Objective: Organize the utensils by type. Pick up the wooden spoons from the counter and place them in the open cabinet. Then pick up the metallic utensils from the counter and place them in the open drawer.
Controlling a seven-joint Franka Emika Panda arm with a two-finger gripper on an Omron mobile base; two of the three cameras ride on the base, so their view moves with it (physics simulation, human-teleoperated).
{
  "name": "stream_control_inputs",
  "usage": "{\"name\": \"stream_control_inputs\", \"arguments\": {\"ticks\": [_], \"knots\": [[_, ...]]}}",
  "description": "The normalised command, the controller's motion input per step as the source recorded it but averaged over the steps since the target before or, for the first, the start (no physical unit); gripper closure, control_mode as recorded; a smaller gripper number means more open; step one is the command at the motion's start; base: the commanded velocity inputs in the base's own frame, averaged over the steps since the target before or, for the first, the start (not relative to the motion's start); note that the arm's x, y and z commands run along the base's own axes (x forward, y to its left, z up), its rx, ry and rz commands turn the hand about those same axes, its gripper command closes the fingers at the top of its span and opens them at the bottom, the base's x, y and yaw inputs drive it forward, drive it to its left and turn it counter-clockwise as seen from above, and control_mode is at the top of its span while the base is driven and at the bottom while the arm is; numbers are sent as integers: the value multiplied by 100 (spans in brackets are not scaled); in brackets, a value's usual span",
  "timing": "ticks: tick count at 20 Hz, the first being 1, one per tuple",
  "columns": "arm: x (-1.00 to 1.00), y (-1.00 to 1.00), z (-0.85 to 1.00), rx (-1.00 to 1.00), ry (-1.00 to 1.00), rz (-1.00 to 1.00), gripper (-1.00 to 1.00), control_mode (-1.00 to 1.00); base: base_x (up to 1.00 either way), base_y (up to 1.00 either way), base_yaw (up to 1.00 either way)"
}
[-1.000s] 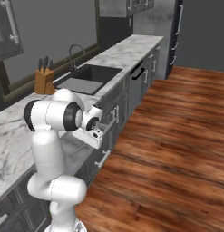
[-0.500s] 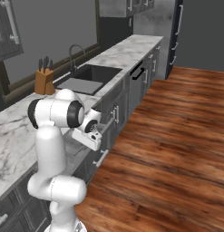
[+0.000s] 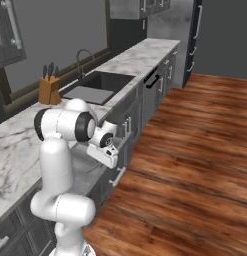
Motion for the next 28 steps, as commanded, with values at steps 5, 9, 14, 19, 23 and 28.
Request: {"name": "stream_control_inputs", "arguments": {"ticks": [5, 9, 14, 19, 23, 28], "knots": [[-28, -99, -60, -2, 12, -11, 100, -100, 0, 0, 0], [-26, -100, -63, -2, 17, -13, 100, -100, 0, 0, 0], [-9, -87, -65, -5, 21, -13, 100, -100, 0, 0, 0], [0, -64, -46, -4, 18, -6, 100, -100, 0, 0, 0], [0, 10, -4, 0, 16, -5, 100, -100, 0, 0, 0], [14, 95, 0, -12, 1, -4, 100, -100, 0, 0, 0]]}}
